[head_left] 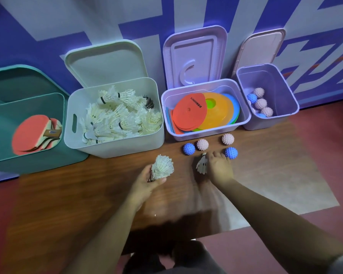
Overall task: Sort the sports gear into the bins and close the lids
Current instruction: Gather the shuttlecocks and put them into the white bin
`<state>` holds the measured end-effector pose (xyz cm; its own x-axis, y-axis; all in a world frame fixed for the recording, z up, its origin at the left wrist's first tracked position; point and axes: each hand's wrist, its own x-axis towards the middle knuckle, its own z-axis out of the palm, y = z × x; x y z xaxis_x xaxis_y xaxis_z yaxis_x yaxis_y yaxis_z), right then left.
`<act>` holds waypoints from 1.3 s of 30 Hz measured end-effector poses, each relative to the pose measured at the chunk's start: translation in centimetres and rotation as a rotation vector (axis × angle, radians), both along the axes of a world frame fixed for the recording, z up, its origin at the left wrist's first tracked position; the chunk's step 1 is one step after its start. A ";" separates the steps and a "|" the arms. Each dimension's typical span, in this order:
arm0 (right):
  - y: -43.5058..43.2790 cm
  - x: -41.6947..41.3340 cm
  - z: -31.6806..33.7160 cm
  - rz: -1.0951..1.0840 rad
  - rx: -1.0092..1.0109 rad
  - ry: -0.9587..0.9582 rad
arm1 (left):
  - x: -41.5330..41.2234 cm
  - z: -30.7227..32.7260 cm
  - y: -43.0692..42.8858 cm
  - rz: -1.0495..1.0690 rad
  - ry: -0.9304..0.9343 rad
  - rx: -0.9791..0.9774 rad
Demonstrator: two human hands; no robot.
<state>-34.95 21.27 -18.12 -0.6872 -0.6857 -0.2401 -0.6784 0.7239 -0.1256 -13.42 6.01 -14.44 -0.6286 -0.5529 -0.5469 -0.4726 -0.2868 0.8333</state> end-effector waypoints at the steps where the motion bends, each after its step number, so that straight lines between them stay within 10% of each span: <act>1: 0.1 0.0 0.3 0.014 -0.049 -0.006 | 0.2 0.2 0.0 0.007 -0.004 -0.003; 11: -5.0 2.6 11.5 -0.087 -0.840 -0.613 | 3.1 4.6 -2.6 -0.032 0.061 -0.109; 25: -18.8 10.3 19.5 0.016 -0.767 -0.749 | 5.8 14.7 -14.9 -0.038 -0.007 -0.595; 39: -36.5 10.6 14.9 0.101 -0.694 -0.569 | 3.4 10.0 -25.2 0.133 -0.303 -0.725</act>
